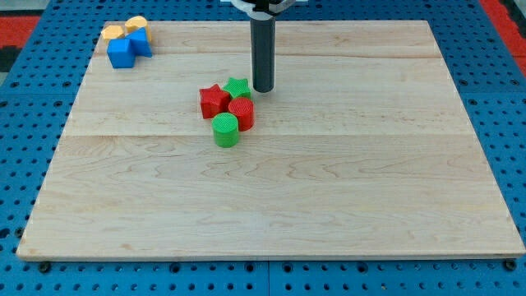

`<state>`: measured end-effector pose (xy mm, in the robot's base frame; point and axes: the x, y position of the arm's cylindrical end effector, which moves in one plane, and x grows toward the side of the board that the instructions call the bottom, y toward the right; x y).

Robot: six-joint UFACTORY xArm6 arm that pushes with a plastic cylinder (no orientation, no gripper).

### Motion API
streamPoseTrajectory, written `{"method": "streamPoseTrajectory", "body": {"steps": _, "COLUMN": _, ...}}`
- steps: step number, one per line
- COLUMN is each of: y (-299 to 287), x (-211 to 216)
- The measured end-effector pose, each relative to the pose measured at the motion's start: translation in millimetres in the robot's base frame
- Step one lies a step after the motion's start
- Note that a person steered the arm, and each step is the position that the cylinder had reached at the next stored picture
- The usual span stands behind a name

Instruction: Nudge the group of blocks down a bit

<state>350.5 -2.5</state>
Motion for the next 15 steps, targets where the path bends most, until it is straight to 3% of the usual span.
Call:
{"method": "streamPoseTrajectory", "body": {"steps": 4, "y": 30, "x": 1}}
{"method": "streamPoseTrajectory", "body": {"steps": 9, "y": 73, "x": -32}}
{"method": "streamPoseTrajectory", "body": {"steps": 10, "y": 73, "x": -59}}
{"method": "streamPoseTrajectory", "body": {"steps": 12, "y": 37, "x": -62}}
{"method": "streamPoseTrajectory", "body": {"steps": 13, "y": 34, "x": -87}}
{"method": "streamPoseTrajectory", "body": {"steps": 15, "y": -31, "x": -95}}
